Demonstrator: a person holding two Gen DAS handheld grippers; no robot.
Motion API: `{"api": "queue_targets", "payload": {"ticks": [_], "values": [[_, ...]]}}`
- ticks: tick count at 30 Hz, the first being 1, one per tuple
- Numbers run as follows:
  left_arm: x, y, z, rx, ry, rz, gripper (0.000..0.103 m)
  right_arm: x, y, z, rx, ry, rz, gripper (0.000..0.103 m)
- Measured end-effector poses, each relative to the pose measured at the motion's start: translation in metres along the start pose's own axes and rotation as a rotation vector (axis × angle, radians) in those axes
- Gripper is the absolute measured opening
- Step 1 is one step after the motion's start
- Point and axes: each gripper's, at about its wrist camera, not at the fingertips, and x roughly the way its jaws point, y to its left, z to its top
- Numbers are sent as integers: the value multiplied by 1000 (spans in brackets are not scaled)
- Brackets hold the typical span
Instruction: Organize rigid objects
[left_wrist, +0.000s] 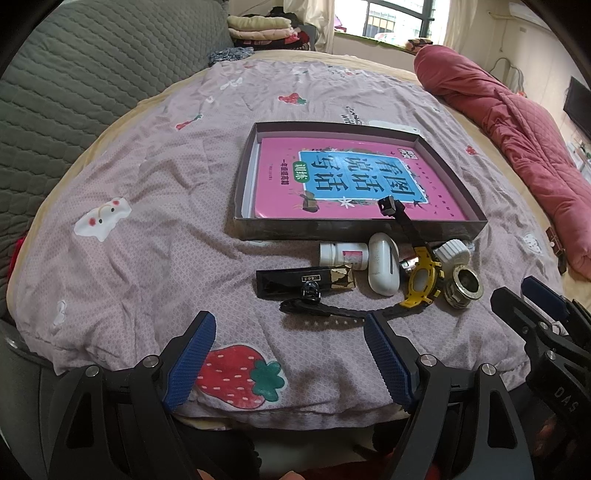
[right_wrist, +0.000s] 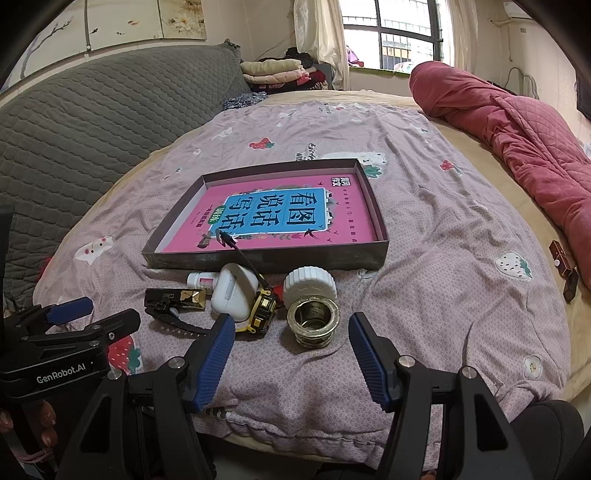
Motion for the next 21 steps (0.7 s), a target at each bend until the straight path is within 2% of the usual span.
{"api": "queue_targets", "payload": {"ticks": [12,21], "values": [[16,11,4,10,4,9,83,4,-3,0,7,8,0,63],[32,5,11,97,8,-5,83,16,-14,1,31,28,-17,63]]}}
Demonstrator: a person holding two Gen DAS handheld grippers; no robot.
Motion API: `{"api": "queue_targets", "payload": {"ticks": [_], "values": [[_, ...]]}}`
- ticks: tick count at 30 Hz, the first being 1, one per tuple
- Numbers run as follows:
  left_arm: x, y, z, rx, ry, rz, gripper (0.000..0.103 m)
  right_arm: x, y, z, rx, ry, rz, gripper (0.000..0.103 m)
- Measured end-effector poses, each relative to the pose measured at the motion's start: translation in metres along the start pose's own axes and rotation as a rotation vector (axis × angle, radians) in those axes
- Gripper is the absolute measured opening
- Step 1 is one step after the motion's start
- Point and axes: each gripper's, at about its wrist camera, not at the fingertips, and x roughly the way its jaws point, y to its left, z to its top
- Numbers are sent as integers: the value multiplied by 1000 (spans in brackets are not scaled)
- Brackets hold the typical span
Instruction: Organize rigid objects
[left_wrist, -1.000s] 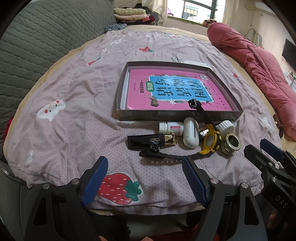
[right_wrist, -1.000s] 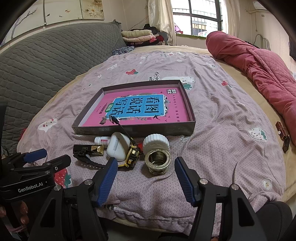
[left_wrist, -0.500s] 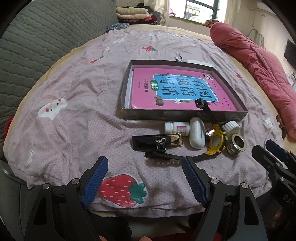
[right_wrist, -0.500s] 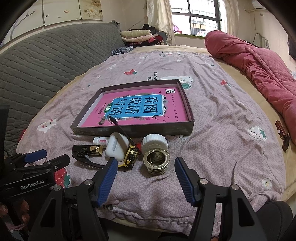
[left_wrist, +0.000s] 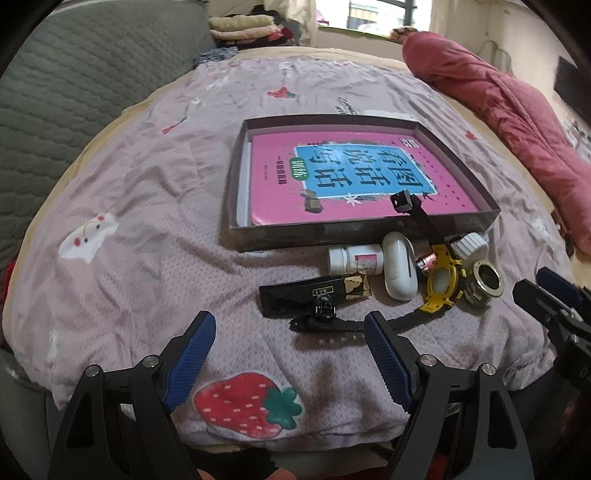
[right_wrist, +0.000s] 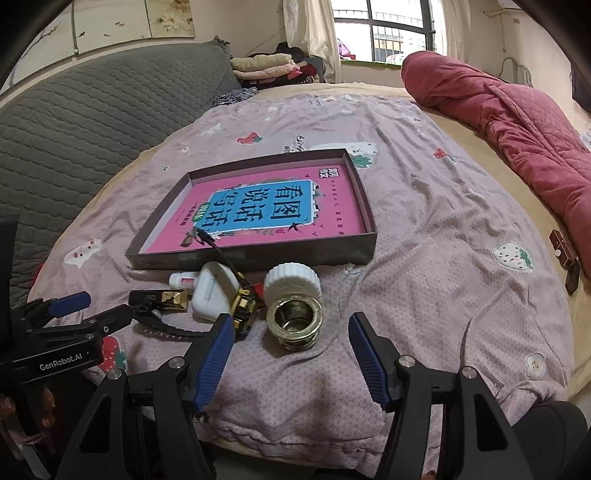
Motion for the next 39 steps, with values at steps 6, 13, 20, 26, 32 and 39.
{"api": "queue_targets", "payload": {"ticks": [6,13,20,26,32,39], "values": [[11,-2,8,49,3,3,83,5,-2,-1,-1,9,0,63],[29,-9,14,168,9,7,83,10,-5,-1,3,21,0,63],[50,-14,18,285,49,-7,83,16,-10,-1,14,34,-5,63],[63,-16,20,356,90,-36,83,24,-14,-2,26,60,-6,63],[72,-11,22,316,129,-81,83,35,-14,-5,7,102,-6,63],[73,-14,23,343,131,-93,80,46,-11,-7,-13,124,-13,63]]}}
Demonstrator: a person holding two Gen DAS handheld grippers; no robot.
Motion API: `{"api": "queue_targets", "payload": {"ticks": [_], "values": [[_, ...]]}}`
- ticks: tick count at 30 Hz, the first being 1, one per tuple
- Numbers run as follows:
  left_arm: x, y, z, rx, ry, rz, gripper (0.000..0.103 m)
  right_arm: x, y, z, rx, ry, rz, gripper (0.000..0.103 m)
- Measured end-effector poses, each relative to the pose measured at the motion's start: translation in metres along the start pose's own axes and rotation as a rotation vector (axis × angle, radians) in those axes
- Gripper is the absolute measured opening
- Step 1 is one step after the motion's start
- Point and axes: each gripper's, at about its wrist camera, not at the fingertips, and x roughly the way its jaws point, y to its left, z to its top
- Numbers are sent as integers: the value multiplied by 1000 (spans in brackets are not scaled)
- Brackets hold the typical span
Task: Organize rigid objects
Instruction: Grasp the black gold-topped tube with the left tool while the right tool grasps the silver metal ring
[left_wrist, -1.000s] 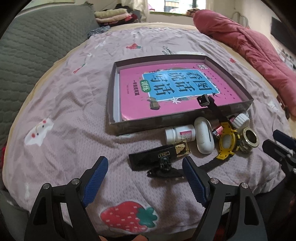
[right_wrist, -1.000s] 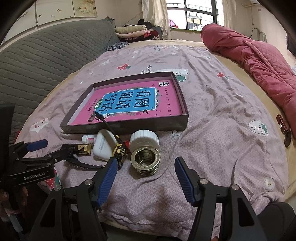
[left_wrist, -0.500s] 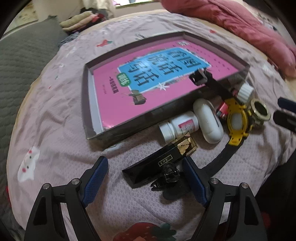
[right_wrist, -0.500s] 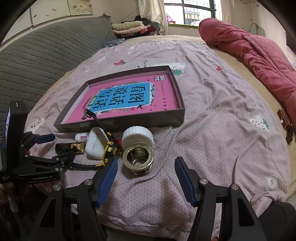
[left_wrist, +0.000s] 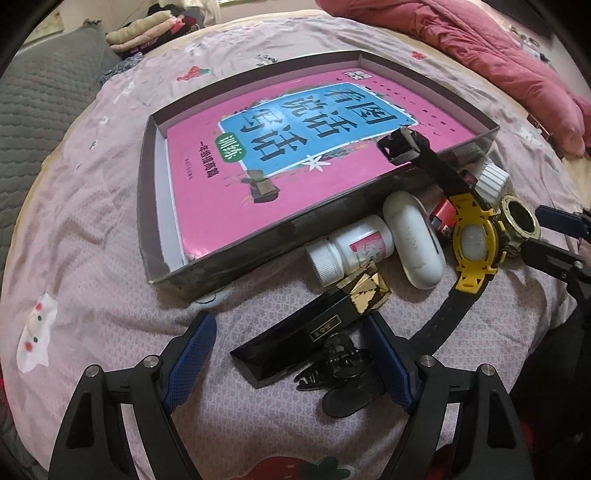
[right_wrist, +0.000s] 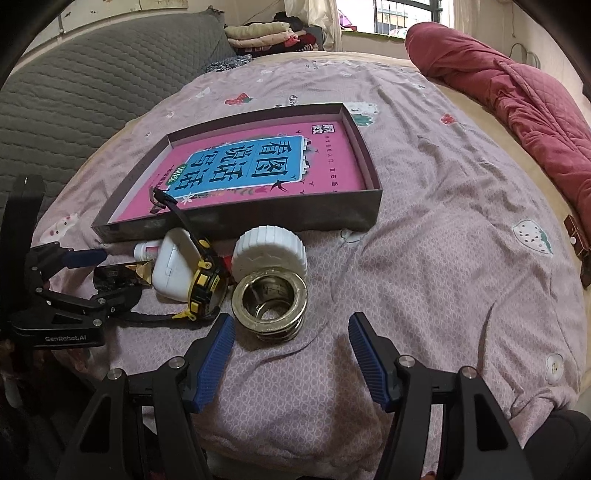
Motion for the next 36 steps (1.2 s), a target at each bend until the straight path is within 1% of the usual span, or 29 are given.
{"api": "queue_targets", "payload": {"ticks": [2,4,7,10,13,17,20,22,23,25,27,29,36], "values": [[0,-3,1,14,9,-18,73,1,0,0,-4,-3,-2,63],[-2,-8,4,38,11,-33,57,2,0,1,-6,-2,-4,63],[-3,-14,8,56,16,-44,44,2,0,1,-5,-3,-5,63],[-3,-19,13,74,36,-48,40,2,0,2,-6,-3,-4,63],[-1,-19,17,69,57,-62,39,3,-1,1,-10,0,1,63],[-2,-12,18,9,57,-109,38,5,2,3,-28,-2,0,63],[-3,-6,15,-39,47,-129,35,8,5,4,-60,-14,-11,63],[-4,-1,14,-63,42,-135,30,10,7,5,-79,-18,-18,63],[-5,1,13,-74,39,-139,29,11,8,5,-87,-20,-22,63],[-6,5,11,-102,35,-150,28,12,8,6,-96,-25,-22,60],[-7,9,8,-123,34,-163,28,11,8,7,-104,-36,-16,48],[-8,8,6,-128,28,-164,28,9,9,7,-113,-46,-9,43],[-15,14,6,-177,0,-198,26,1,7,7,-104,-79,11,42]]}}
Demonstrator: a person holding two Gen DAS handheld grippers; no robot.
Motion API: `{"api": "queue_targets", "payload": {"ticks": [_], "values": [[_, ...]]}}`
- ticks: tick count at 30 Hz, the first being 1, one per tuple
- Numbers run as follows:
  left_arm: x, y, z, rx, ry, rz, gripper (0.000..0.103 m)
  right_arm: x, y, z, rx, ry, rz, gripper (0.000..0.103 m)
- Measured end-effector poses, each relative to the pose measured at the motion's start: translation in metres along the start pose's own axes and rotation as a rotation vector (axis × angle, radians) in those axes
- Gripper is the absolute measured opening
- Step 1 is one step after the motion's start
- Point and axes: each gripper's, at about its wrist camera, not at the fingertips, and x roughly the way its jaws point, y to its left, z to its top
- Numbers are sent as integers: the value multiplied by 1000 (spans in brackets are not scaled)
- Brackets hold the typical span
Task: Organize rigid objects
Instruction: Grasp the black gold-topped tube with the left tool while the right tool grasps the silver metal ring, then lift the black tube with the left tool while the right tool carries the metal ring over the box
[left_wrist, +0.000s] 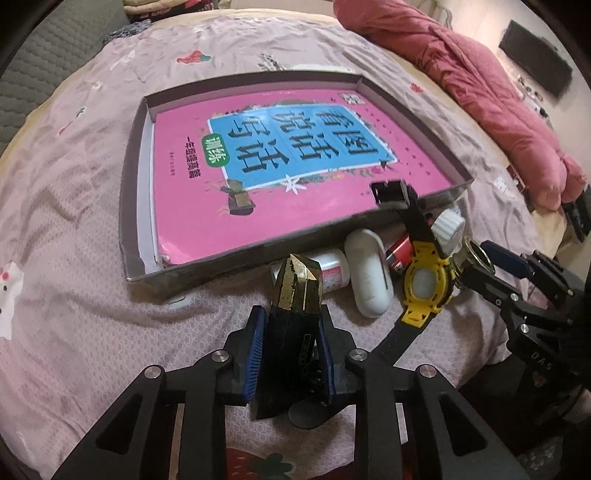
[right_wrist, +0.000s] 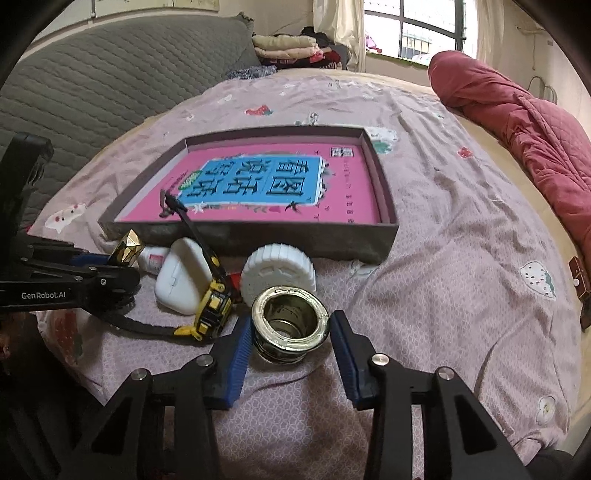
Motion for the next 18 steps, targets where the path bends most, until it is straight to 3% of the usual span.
{"api": "queue_targets", "payload": {"ticks": [18], "values": [[-41,23,11,-119,-149,-49,26,-22,-5,7,16,-105,16,42]]}}
